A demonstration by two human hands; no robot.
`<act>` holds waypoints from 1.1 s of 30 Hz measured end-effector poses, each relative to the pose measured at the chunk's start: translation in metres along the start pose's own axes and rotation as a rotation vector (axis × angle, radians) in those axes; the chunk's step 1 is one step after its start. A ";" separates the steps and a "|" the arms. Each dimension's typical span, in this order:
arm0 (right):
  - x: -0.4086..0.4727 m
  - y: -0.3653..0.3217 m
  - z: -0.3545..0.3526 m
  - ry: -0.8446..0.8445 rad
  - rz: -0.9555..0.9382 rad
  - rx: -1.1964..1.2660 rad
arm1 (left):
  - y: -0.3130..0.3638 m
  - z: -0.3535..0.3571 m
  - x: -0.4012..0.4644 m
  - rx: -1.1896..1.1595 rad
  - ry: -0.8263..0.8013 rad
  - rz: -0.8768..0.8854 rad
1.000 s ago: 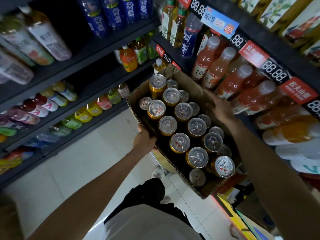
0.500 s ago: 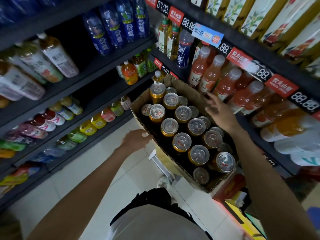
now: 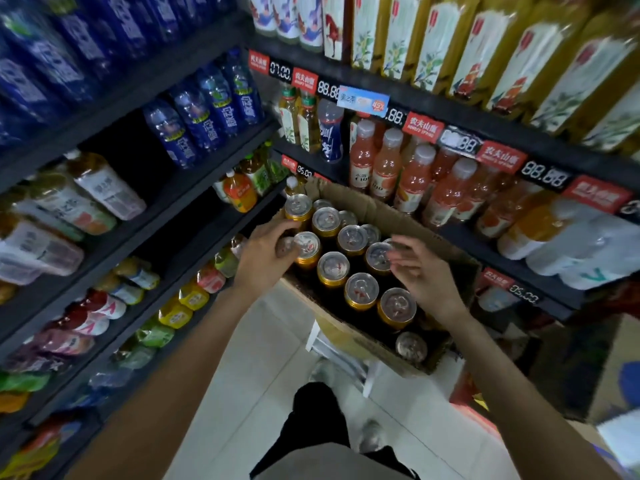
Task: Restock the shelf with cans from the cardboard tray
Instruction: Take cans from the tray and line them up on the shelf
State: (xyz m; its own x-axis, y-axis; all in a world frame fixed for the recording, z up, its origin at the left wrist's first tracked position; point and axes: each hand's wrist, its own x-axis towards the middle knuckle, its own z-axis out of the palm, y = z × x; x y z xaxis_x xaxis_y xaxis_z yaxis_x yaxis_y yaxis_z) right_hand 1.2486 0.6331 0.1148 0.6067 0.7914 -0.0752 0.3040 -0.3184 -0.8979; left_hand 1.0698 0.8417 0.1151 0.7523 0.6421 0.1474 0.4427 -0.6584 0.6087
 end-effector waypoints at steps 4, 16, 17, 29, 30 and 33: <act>0.039 -0.002 0.022 -0.034 -0.006 -0.370 | -0.016 0.018 0.063 0.070 -0.261 0.027; 0.111 0.019 0.069 -0.217 0.137 -0.860 | -0.017 0.054 0.164 0.542 -0.877 0.318; 0.112 0.022 0.067 -0.209 0.140 -0.821 | -0.017 0.056 0.166 0.532 -0.878 0.311; 0.082 -0.067 0.003 0.401 0.204 0.406 | -0.014 0.019 0.190 -0.108 -0.706 0.270; 0.081 -0.076 -0.003 0.435 0.211 0.478 | -0.005 0.009 0.194 -0.229 -0.698 0.224; 0.082 -0.102 -0.022 0.483 0.221 0.643 | 0.030 -0.020 0.202 -0.584 -0.626 0.103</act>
State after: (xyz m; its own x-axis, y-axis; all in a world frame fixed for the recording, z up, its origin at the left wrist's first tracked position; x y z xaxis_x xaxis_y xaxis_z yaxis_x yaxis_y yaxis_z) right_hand 1.2833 0.7189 0.2095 0.8960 0.3879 -0.2161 -0.2488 0.0355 -0.9679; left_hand 1.2256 0.9597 0.1793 0.9814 0.1425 -0.1283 0.1647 -0.2837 0.9447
